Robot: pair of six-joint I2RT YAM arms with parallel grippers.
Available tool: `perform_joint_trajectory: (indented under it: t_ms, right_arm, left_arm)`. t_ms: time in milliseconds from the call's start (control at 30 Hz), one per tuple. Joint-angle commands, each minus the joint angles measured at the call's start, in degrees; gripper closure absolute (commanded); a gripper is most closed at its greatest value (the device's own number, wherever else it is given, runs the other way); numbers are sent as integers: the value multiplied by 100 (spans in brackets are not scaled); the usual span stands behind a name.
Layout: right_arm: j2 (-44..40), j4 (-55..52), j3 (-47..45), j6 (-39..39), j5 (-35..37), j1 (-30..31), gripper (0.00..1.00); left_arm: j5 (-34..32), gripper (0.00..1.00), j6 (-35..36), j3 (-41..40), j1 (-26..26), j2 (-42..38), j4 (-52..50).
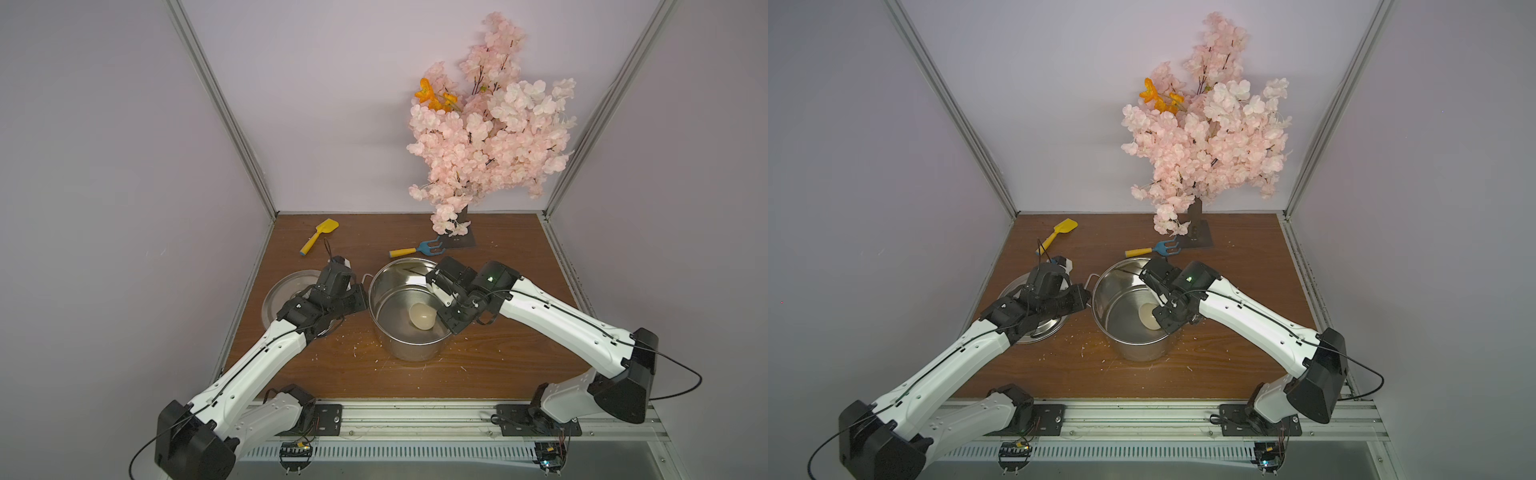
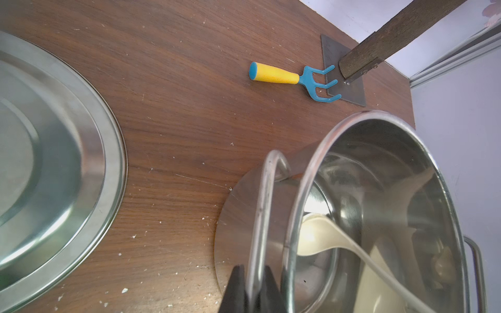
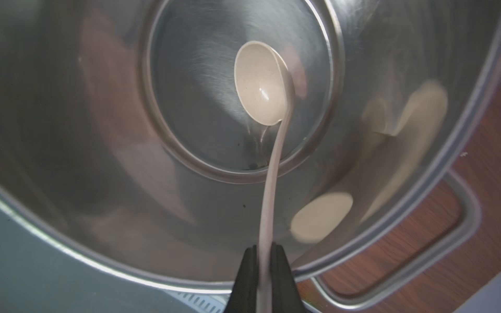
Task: Stir the soup with a spoon
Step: Stir the soup in the pan with a stick.
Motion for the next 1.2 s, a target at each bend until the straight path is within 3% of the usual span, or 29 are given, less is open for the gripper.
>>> perform_joint_trajectory:
  t_ms: [0,267,433,700,967,1167]
  right_arm:
    - [110,-74,302,-62,440,-314,100]
    - [1089,301,1358,-185,114,-363,100]
    - [1518,473,1870,-316,-357,5,100]
    - [1107,305,1344,-438,-799,644,100]
    - [91,-156,-37,64,309,425,100]
    - [184,-102,245,173,778,-151,100]
  left_arm:
    - [-4,100,209,-122,40,-123,-92]
    - [49,99,187,-156,37,-139,-97]
    - [67,98,170,-160,37,-144,-89]
    - [57,98,211,-79,38,-70,-100]
    - [75,97,234,-19,39,-51,-111]
    - [101,97,247,-52,39,-86,-107]
